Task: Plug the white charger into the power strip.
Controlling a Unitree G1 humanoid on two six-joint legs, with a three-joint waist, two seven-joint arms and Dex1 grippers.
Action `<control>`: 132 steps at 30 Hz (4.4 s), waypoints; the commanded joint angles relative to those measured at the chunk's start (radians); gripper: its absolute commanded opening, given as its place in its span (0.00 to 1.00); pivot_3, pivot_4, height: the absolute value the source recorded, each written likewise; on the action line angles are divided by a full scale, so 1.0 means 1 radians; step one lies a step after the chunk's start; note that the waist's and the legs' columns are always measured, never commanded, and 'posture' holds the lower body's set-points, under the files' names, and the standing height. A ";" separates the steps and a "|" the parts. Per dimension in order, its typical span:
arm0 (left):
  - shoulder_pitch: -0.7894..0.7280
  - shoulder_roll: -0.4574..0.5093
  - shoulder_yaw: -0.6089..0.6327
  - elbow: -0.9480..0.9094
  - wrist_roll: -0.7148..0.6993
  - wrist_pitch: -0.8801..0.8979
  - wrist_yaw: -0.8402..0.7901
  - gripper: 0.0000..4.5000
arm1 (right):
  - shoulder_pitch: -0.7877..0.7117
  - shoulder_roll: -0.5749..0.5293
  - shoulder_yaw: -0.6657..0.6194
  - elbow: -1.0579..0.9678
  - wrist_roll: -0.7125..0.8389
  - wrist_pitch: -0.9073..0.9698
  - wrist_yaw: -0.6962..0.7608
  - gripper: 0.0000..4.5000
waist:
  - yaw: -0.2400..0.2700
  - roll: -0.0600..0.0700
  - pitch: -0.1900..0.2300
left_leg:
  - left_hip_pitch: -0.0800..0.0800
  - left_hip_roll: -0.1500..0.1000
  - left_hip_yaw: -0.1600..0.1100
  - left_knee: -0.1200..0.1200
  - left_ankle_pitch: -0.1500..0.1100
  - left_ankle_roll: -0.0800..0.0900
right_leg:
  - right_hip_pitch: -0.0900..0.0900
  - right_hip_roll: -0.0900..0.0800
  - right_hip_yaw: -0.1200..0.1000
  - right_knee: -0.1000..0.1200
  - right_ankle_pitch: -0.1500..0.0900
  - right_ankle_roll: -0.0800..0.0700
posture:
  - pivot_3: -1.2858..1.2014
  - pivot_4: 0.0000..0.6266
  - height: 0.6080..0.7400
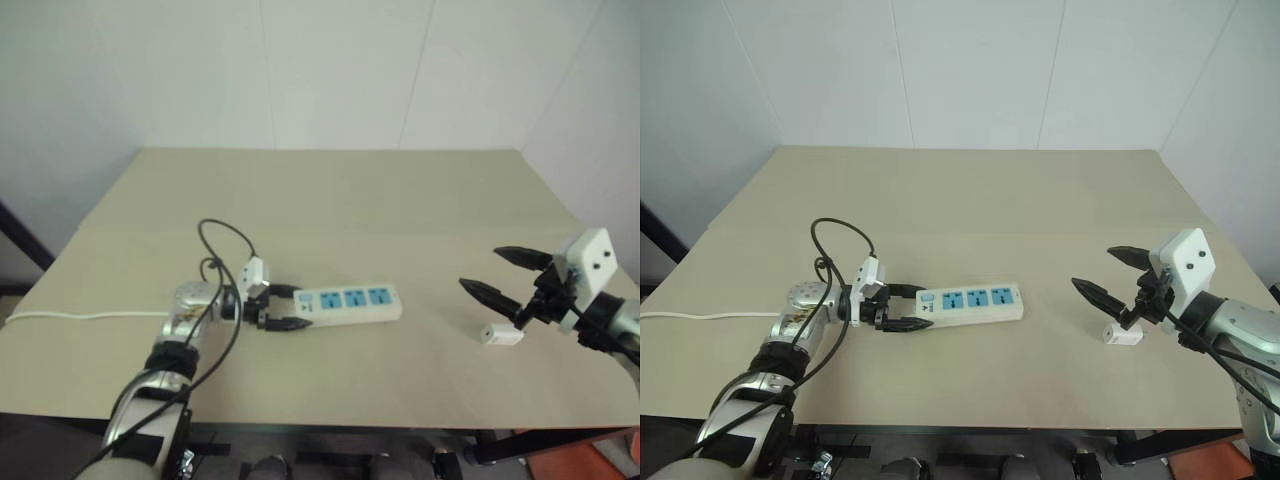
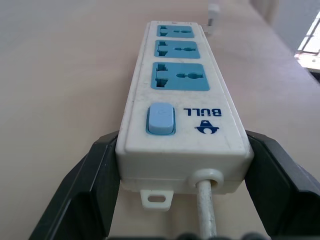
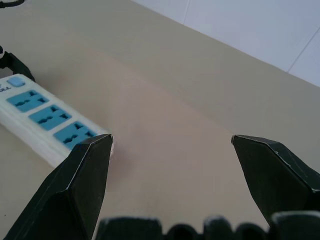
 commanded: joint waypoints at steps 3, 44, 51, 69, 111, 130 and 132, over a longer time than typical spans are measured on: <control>0.011 -0.026 -0.050 0.000 0.024 -0.090 0.006 0.73 | 0.004 -0.018 -0.052 -0.042 0.026 0.005 -0.003 1.00 | 0.000 0.000 0.000 | 0.000 0.000 0.000 0.000 0.000 0.000 | 0.000 0.000 0.000 0.000 0.000 0.001 | 0.52 0.24 1.00; -0.064 -0.132 -0.083 0.323 0.083 -0.369 -0.058 0.73 | 0.009 -0.069 -0.099 -0.058 0.079 0.029 0.005 1.00 | 0.015 0.002 -0.001 | 0.001 -0.001 0.000 0.001 0.000 0.000 | 0.003 0.000 0.000 -0.001 -0.002 0.003 | 0.52 0.24 1.00; -0.067 -0.131 -0.085 0.320 0.089 -0.355 -0.034 0.73 | 0.001 -0.089 -0.092 -0.009 0.062 0.019 0.023 1.00 | 0.017 0.002 -0.002 | 0.002 -0.001 0.000 0.001 0.000 0.000 | 0.003 0.000 0.000 -0.001 -0.002 0.003 | 0.52 0.24 1.00; -0.088 -0.176 -0.088 0.316 0.104 -0.283 0.045 0.73 | -0.388 -0.505 0.416 0.506 -0.283 -0.198 0.627 1.00 | 0.013 0.006 -0.004 | 0.001 -0.001 0.000 0.004 0.000 0.000 | 0.003 -0.001 -0.001 -0.002 -0.002 0.005 | 0.52 0.24 1.00; -0.038 -0.153 -0.114 0.230 0.108 -0.223 0.084 0.73 | -0.587 -0.224 0.821 0.704 -0.796 -0.294 0.718 0.43 | 0.014 0.007 -0.005 | 0.001 -0.002 0.000 0.005 0.000 0.000 | 0.003 -0.002 -0.001 -0.001 -0.002 0.005 | 0.52 0.24 1.00; -0.040 -0.137 -0.123 0.206 0.100 -0.203 0.057 0.73 | -0.722 -0.035 0.488 0.486 -0.386 -0.027 0.671 0.26 | 0.001 0.007 -0.005 | 0.000 -0.002 -0.002 0.005 0.000 0.000 | 0.002 -0.002 -0.002 0.000 -0.001 0.005 | 0.52 0.24 1.00; -0.044 -0.133 -0.125 0.204 0.099 -0.199 0.047 0.73 | -0.728 0.019 0.423 0.442 -0.282 0.067 0.636 0.26 | 0.003 0.007 -0.006 | 0.000 -0.002 -0.002 0.005 -0.001 -0.001 | 0.003 -0.002 -0.002 -0.001 0.000 0.002 | 0.52 0.24 1.00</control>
